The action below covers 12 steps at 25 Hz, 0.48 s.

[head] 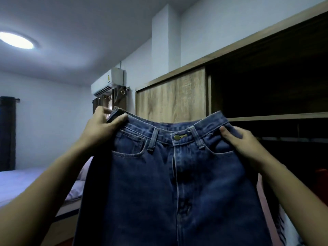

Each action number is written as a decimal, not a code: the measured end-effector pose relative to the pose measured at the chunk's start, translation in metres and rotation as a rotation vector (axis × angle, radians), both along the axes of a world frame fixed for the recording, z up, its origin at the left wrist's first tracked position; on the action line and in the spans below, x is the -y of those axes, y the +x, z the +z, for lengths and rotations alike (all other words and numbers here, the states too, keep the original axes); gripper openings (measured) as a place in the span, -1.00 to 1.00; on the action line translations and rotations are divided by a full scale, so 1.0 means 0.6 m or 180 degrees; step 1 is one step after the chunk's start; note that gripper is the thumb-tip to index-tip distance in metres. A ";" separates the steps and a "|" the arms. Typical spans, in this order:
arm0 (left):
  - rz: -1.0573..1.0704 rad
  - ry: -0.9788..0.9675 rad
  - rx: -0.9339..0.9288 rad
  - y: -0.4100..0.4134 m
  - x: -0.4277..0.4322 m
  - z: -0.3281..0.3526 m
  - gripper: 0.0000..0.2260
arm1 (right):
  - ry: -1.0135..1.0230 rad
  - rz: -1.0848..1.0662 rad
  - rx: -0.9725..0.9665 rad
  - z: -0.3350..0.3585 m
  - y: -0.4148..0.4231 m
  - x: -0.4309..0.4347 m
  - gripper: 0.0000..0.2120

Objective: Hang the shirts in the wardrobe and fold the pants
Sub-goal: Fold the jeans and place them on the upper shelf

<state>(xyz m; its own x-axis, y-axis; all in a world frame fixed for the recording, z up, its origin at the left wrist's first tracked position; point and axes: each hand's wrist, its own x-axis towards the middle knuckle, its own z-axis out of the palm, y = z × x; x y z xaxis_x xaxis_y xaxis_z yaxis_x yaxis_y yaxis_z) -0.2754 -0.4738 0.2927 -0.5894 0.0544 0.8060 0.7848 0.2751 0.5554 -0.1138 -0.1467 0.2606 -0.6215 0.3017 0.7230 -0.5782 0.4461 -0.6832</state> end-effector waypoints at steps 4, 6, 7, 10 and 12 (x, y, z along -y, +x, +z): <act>-0.0409 -0.0160 -0.0214 -0.026 0.013 -0.021 -0.48 | -0.0440 0.0282 0.0142 -0.008 -0.007 0.003 -0.83; -0.0561 0.0064 -0.0299 -0.022 0.009 -0.035 -0.60 | -0.0552 0.0571 0.0236 -0.013 -0.001 0.011 -0.81; -0.0574 0.0152 -0.0335 -0.016 0.008 -0.041 -0.67 | -0.0503 0.0675 0.0246 -0.017 0.004 0.013 -0.78; -0.0302 0.0064 -0.0384 -0.022 0.009 -0.055 -0.64 | -0.0311 0.0817 0.0179 -0.027 0.013 0.022 -0.61; -0.0059 -0.0183 -0.0478 -0.019 0.003 -0.060 -0.71 | -0.0353 0.0605 0.0083 -0.032 0.006 0.023 -0.49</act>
